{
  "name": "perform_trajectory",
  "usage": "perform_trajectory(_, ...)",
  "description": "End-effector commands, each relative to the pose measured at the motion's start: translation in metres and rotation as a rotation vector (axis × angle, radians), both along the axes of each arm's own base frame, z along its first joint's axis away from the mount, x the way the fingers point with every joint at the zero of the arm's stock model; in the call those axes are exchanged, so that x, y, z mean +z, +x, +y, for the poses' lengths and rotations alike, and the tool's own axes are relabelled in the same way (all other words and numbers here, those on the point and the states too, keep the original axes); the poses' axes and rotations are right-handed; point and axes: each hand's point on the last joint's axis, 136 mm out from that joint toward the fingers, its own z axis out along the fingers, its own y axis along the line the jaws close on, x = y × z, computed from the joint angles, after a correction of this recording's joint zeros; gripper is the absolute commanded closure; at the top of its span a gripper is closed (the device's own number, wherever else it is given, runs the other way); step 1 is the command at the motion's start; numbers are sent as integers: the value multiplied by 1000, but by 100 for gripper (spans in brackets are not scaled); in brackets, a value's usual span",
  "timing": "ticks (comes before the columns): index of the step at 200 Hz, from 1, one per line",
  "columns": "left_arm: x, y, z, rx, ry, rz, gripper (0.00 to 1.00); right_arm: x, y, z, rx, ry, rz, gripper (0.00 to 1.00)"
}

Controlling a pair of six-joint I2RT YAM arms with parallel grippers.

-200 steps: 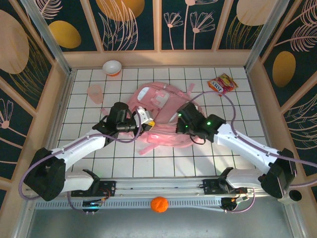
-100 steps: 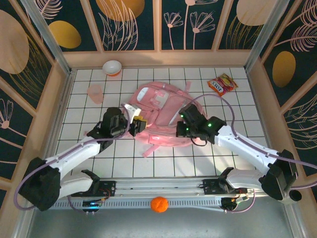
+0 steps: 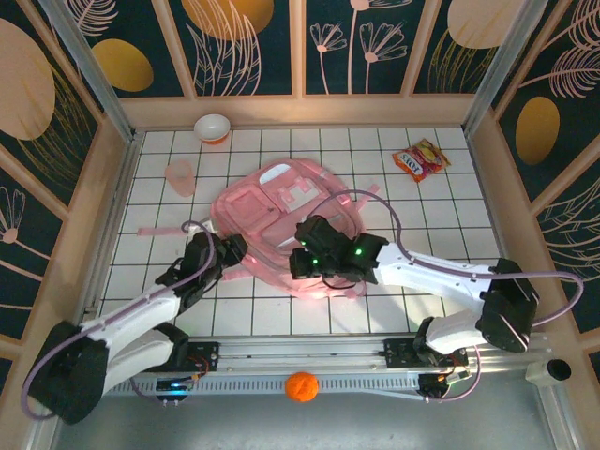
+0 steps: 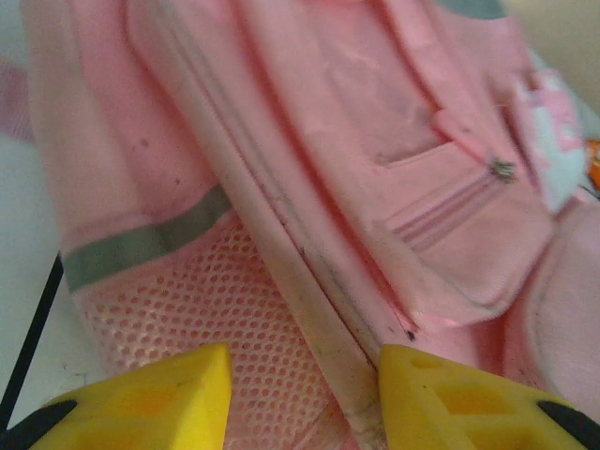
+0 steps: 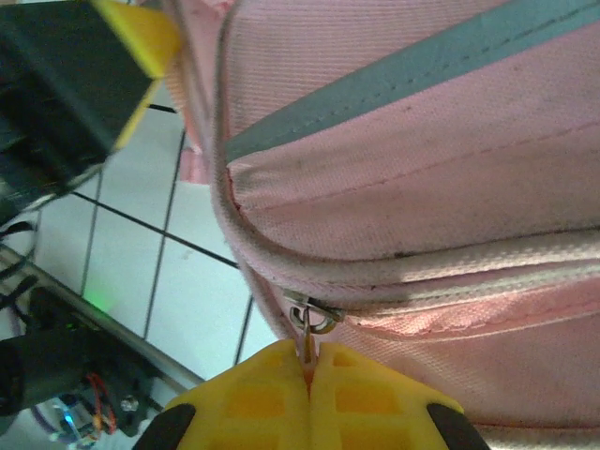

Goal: Pack the student bag

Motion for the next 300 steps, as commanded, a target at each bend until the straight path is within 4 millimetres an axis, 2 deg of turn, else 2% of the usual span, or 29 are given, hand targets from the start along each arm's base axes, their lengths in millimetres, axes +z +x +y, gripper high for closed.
perform_trajectory(1,15,29,-10,63,-78,-21,55,26,6,29,-4,135,-8,100)
perform_trajectory(23,22,56,-23,35,-41,-27,51,25,5,36,-3,166,1,100)
perform_trajectory(35,34,68,-32,15,-39,-37,49,23,8,37,-17,173,2,100)
perform_trajectory(54,46,72,-32,51,-61,8,48,21,14,34,-45,168,-7,100)
perform_trajectory(72,53,61,-30,102,-118,104,47,20,20,32,-68,167,-15,100)
perform_trajectory(124,72,19,-44,158,-383,300,48,20,31,32,-100,184,-27,100)
perform_trajectory(185,72,-23,-88,127,-487,587,49,13,35,33,-83,163,-29,100)
perform_trajectory(239,61,-35,-93,126,-471,681,52,10,35,39,-61,156,-23,100)
perform_trajectory(279,55,-40,-97,112,-468,722,49,10,35,39,-59,157,-25,100)
perform_trajectory(300,53,-36,-100,117,-472,721,54,12,35,40,-52,162,-30,100)
